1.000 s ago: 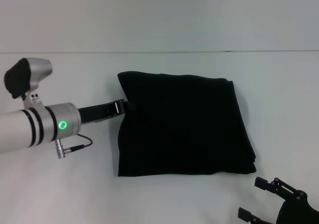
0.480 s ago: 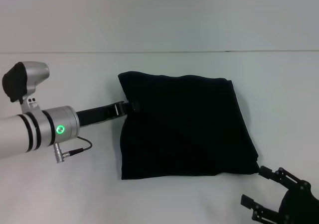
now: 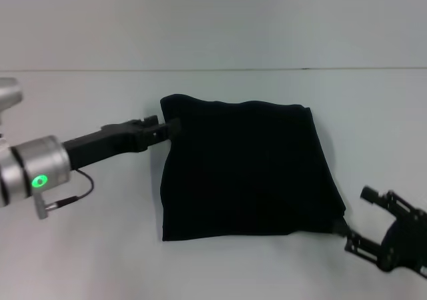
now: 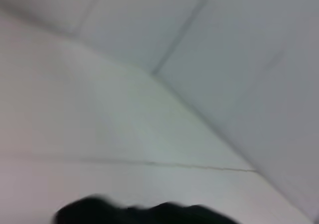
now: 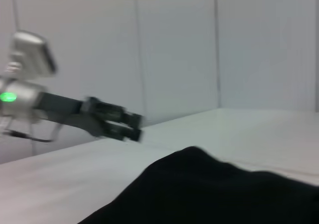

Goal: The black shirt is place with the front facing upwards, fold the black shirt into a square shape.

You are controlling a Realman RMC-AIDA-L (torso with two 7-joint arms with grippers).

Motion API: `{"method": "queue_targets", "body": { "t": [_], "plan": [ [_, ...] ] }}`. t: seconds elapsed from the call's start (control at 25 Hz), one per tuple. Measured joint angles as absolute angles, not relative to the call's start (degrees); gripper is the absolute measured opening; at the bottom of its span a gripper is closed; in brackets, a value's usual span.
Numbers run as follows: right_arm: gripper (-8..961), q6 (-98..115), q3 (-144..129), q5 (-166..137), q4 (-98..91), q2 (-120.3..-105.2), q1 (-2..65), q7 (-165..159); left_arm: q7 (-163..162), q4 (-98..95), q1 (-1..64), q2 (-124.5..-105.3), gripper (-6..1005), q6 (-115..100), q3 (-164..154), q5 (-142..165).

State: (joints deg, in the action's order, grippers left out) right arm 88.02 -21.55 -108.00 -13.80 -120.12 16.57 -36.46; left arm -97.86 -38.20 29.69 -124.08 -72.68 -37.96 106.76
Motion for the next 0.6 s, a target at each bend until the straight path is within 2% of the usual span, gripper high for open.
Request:
{"method": "queue_targets", "body": {
  "t": [0.16, 0.4, 0.6],
  "plan": [
    [884, 87.4, -19.8, -108.0, -13.2, -120.11, 18.5, -36.1, -87.6, -41.1, 26.9, -124.02, 733, -82.7, -35.8, 107.5],
    [882, 87.6, -19.6, -108.1, -12.2, -120.06, 17.4, -31.3, -70.1, -41.9, 20.1, -124.57, 940, -92.1, -35.3, 109.3],
    [883, 87.3, -20.1, -108.6, -10.5, -120.07, 14.3, -28.0, -64.3, -38.0, 17.1, -124.70, 944, -91.1, -32.5, 113.8]
  ]
}}
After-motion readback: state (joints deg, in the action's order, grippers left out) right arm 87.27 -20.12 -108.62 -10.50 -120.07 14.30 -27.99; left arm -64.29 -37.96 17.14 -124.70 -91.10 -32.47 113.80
